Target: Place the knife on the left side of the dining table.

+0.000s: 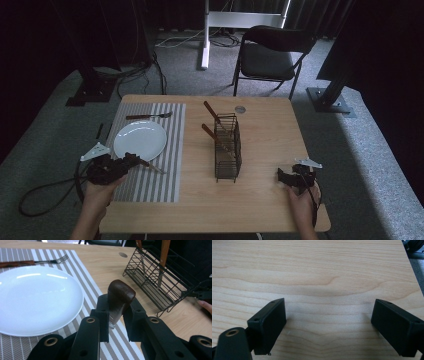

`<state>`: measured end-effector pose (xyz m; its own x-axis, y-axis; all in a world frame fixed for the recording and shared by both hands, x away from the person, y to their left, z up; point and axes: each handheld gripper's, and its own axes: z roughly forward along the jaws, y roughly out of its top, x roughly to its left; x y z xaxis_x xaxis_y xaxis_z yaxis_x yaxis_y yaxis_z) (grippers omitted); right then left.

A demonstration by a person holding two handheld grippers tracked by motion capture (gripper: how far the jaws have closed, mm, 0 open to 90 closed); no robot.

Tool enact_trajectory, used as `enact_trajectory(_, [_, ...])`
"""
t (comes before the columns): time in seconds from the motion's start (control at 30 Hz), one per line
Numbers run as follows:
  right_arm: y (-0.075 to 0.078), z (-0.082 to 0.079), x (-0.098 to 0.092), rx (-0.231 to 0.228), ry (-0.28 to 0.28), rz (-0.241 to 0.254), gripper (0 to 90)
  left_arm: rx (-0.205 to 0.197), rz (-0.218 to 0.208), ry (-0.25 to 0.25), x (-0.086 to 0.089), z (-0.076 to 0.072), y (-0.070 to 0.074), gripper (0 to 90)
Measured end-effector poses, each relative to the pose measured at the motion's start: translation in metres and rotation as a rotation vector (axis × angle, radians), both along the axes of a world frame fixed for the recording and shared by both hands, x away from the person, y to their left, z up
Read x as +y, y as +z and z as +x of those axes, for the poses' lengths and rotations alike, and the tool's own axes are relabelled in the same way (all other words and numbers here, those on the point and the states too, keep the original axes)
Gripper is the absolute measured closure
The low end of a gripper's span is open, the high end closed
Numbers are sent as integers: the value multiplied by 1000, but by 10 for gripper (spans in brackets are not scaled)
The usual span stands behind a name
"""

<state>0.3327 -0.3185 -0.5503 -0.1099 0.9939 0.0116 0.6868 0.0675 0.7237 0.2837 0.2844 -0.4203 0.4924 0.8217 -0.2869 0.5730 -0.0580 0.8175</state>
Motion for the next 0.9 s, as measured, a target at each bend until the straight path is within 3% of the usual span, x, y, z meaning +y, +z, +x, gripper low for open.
enact_trajectory(0.1, [0,0,0,1,0,-1,119,9,16,11,1,1,-4,758])
enact_trajectory(0.2, [0,0,0,1,0,-1,119,27,0,17,5,2,-6,757])
enact_trajectory(0.53, [0,0,0,1,-1,0,119,66,-79,52,21,-1,-17,757])
enact_trajectory(0.57, [0,0,0,1,-1,0,119,69,-71,69,23,-2,-18,759])
enact_trajectory(0.67, [0,0,0,1,0,0,119,83,-111,74,29,-2,-23,804])
enact_trajectory(0.9, [0,0,0,1,-1,0,119,61,-106,135,37,-5,-31,743])
